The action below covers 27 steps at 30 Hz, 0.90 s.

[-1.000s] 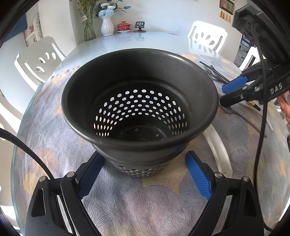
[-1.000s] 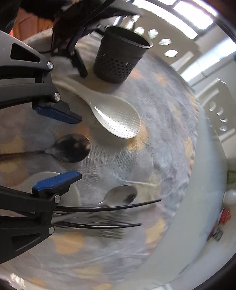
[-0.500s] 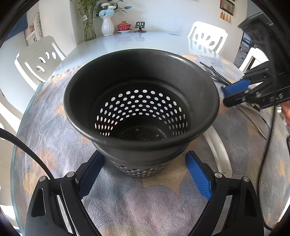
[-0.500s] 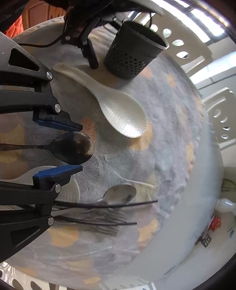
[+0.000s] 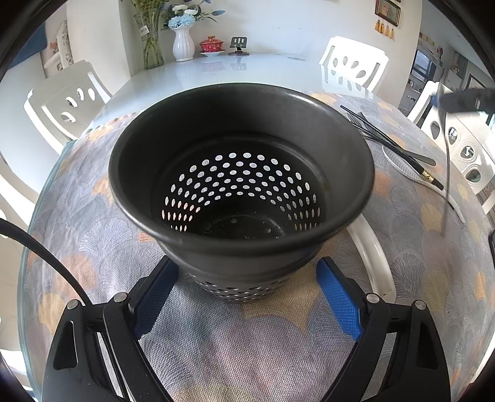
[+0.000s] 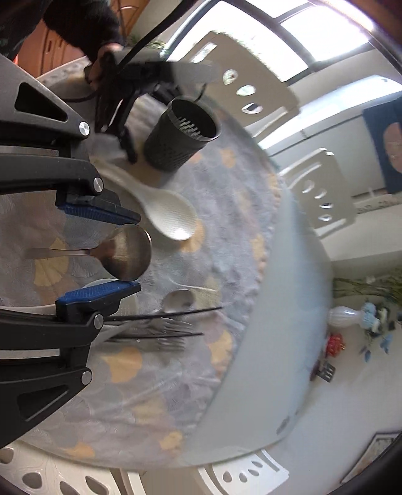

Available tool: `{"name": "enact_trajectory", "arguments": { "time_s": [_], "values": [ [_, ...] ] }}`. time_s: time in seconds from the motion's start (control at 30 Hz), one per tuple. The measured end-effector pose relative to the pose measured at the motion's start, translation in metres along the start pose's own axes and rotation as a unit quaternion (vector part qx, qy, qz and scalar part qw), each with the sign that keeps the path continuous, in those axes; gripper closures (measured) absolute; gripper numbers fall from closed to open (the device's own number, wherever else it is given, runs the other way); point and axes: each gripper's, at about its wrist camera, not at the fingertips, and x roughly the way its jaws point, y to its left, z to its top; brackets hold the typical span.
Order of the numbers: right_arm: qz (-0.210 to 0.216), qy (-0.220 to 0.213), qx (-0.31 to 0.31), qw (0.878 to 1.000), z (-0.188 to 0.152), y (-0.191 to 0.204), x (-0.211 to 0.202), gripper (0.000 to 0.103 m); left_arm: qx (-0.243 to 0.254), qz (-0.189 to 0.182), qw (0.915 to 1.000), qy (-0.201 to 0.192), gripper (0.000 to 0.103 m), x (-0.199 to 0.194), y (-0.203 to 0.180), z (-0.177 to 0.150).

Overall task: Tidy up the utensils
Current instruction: 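Lift the spoon with the right gripper over the black holder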

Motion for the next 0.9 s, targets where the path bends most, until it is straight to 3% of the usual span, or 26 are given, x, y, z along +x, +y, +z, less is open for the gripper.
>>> {"name": "enact_trajectory", "arguments": {
  "time_s": [0.47,0.9],
  "values": [
    [0.032,-0.133,-0.031,0.99,0.091,0.04,-0.068,0.067,-0.001,-0.005,1.0,0.0,0.011,0.0,-0.001,-0.001],
    [0.096,-0.143,-0.077,0.982,0.115,0.112,-0.073,0.067,-0.003,-0.009,1.0,-0.001,0.011,-0.001,0.002,-0.003]
  ]
}}
